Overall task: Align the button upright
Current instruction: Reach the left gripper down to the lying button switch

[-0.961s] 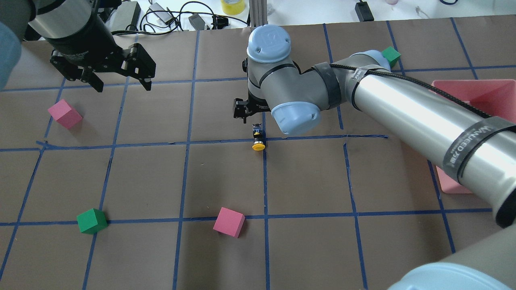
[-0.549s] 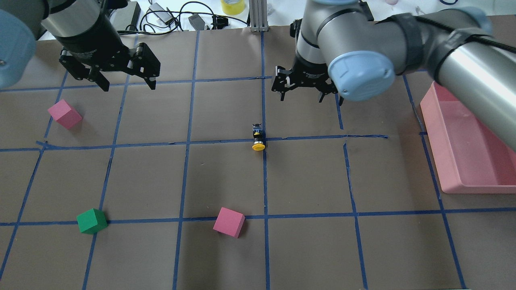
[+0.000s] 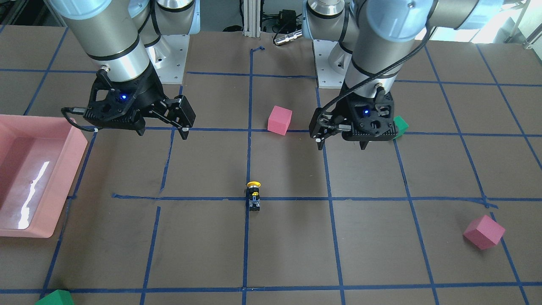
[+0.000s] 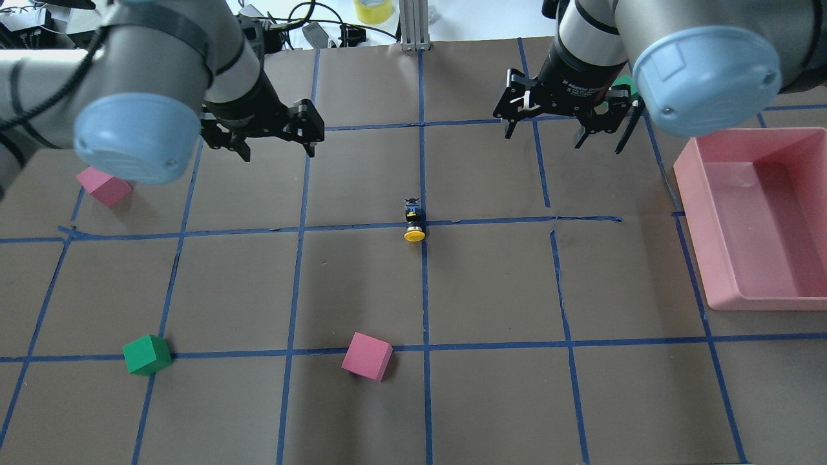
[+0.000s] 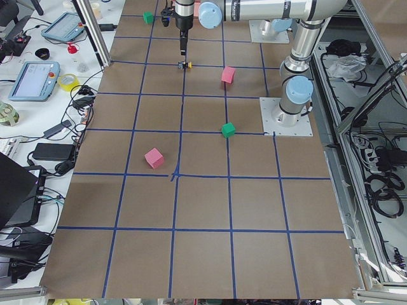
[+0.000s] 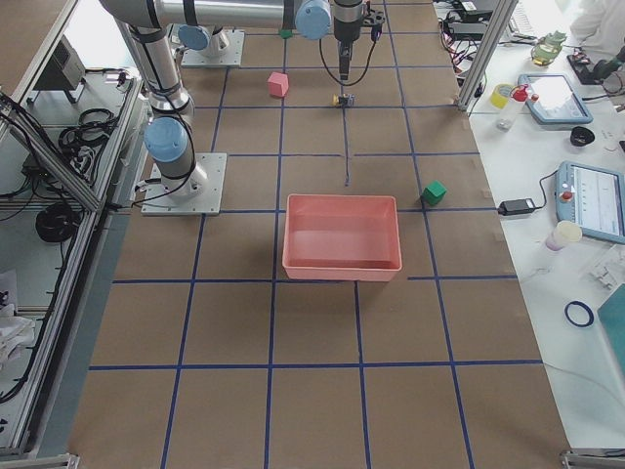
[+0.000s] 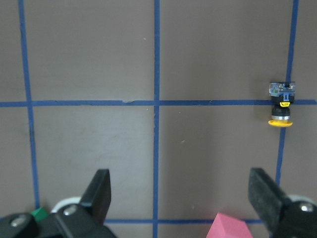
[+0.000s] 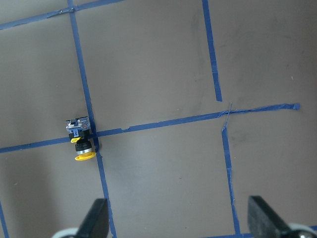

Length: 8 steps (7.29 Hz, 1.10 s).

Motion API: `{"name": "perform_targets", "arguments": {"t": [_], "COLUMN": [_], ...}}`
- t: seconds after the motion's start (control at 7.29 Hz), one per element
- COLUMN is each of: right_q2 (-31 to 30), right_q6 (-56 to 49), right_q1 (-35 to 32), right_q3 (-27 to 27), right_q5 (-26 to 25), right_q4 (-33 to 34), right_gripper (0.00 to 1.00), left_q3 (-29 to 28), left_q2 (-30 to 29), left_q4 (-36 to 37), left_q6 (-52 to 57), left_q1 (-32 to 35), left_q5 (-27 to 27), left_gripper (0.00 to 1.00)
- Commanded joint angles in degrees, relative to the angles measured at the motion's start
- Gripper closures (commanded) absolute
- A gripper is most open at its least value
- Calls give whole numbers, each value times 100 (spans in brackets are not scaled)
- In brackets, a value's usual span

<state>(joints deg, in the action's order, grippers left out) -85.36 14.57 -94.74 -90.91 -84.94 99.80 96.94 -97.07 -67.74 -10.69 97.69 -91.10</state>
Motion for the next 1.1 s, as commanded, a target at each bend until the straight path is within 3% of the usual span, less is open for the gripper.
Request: {"name": "perform_targets", "arguments": {"t": [0.0, 0.14, 0.27, 0.55, 0.96], "right_q2": [-24, -50, -120, -225, -244], "right_q6": [2, -24, -68, -85, -199], "right_q1": [122, 157, 158, 166, 149], "right_q3": [-41, 11, 11, 11, 3], "right_q5": [-22, -31, -31, -345, -330], "right_q4": [-22, 30, 48, -31, -40], "right_gripper": [0, 0, 0, 0, 0], "left_q3": [588, 798, 966, 1308, 2370], "left_q2": [-407, -627, -872, -1295, -1805], "left_q4": [1713, 2512, 2921, 4148, 6589], "left_q6": [-574, -801, -899, -1005, -961], "left_q1": [582, 811, 1091, 1445, 1568], "left_q5": [-40, -92, -441, -541, -541], "left_gripper": [10, 2, 0, 1, 1]}}
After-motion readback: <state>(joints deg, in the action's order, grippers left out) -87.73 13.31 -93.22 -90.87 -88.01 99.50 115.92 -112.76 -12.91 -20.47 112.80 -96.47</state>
